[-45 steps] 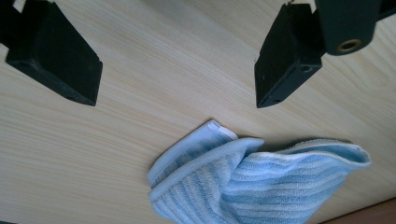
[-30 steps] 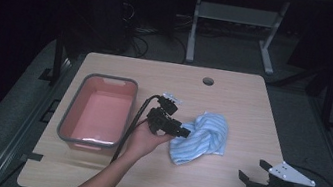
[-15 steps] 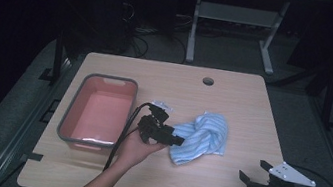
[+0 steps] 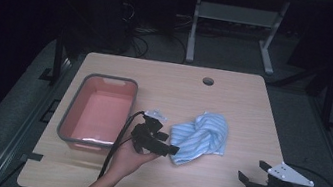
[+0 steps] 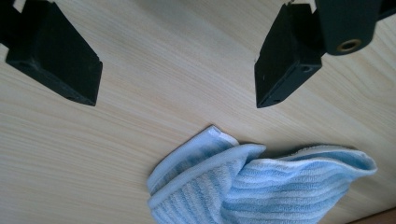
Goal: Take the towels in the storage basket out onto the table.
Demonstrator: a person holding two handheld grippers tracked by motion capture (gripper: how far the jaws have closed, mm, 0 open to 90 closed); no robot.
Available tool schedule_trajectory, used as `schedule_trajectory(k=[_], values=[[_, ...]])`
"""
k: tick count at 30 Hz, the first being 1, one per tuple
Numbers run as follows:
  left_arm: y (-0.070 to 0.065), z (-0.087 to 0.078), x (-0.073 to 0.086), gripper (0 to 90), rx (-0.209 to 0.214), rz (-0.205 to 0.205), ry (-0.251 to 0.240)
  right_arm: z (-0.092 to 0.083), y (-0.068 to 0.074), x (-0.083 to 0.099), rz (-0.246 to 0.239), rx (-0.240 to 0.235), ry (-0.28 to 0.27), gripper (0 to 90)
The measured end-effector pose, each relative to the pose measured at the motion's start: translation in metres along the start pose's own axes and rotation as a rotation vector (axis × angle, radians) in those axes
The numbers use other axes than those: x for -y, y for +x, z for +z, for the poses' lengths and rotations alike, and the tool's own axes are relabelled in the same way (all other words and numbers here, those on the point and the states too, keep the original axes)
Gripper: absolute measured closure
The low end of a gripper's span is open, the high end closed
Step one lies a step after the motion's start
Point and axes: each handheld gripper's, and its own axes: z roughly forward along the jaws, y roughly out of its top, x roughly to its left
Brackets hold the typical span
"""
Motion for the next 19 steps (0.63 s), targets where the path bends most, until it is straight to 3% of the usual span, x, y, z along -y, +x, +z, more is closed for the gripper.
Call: schedule_trajectory(k=[4, 12, 19], values=[[0.000, -0.001, 0.007, 29.8, 0.028, -0.021, 0.001, 0.000, 0.000, 0.000, 0.000, 0.002, 0.001, 14.6], [-0.001, -0.007, 0.029, 30.3, 0.004, -0.014, -0.026, 0.001, 0.003, 0.000, 0.002, 0.000, 0.002, 14.7], [-0.008, -0.008, 0.051, 29.8, 0.029, -0.017, -0.072, 0.003, 0.006, -0.001, 0.006, 0.000, 0.002, 14.6]])
